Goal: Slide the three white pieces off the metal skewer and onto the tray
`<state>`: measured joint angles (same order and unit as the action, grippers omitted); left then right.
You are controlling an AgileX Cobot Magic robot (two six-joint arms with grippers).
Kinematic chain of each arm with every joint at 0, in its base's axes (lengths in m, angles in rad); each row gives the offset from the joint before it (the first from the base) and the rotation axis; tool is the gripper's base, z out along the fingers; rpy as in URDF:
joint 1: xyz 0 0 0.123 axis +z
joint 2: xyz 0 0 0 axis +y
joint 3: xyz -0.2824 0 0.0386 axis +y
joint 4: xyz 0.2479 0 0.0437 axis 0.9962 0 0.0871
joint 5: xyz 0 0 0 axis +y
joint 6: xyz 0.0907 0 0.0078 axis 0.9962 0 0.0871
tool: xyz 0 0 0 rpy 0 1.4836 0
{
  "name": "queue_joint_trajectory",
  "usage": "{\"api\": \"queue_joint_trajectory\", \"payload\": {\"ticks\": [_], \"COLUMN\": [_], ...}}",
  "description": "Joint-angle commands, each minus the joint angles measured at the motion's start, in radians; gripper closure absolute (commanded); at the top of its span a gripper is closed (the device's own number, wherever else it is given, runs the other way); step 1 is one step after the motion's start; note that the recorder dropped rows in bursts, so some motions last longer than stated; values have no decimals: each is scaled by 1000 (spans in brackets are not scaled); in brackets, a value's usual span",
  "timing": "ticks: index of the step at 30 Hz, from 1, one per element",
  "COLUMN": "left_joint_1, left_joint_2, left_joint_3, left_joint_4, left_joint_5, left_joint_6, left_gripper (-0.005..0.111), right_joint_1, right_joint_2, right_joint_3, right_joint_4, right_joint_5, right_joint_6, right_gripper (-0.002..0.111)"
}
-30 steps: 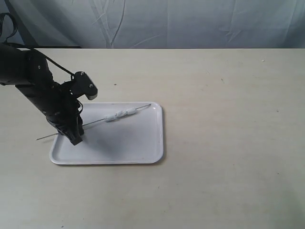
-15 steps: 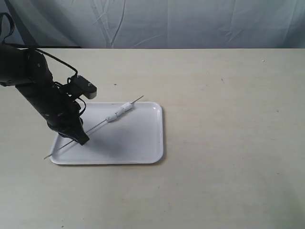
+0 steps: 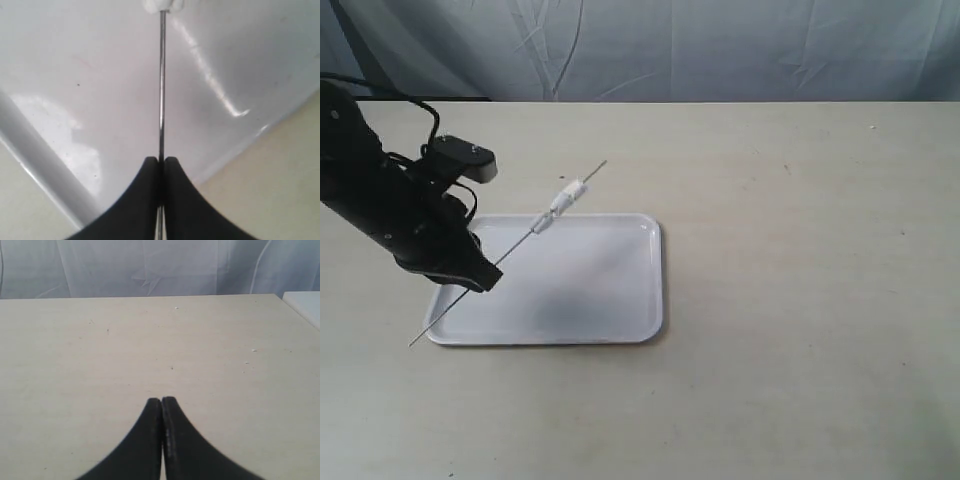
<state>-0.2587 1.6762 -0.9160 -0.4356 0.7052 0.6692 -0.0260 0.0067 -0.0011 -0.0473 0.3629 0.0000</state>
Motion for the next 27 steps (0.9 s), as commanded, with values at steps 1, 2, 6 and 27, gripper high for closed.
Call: {"api": "queue_joint_trajectory", "payload": {"ticks": [1, 2, 6, 27], "left_joint_1": [-2, -2, -2, -2], "left_joint_2": [-135, -166, -295, -460], "left_joint_3": [30, 35, 68, 225], "left_joint_4": [-91, -98, -116, -59], "left_joint_5": [47, 63, 147, 215], "left_joint_6": [-6, -6, -7, -41], "left_gripper": [107, 107, 107, 107], "right_joint_1": [3, 3, 3, 3], "right_joint_2": [-7, -7, -7, -7], "right_joint_3": [1, 1, 1, 1], "right_joint_4": [-2, -2, -2, -20], "right_joint_5": [-5, -5, -5, -22], "right_joint_6": [0, 0, 0, 0], "right_gripper": [109, 109, 109, 109]}}
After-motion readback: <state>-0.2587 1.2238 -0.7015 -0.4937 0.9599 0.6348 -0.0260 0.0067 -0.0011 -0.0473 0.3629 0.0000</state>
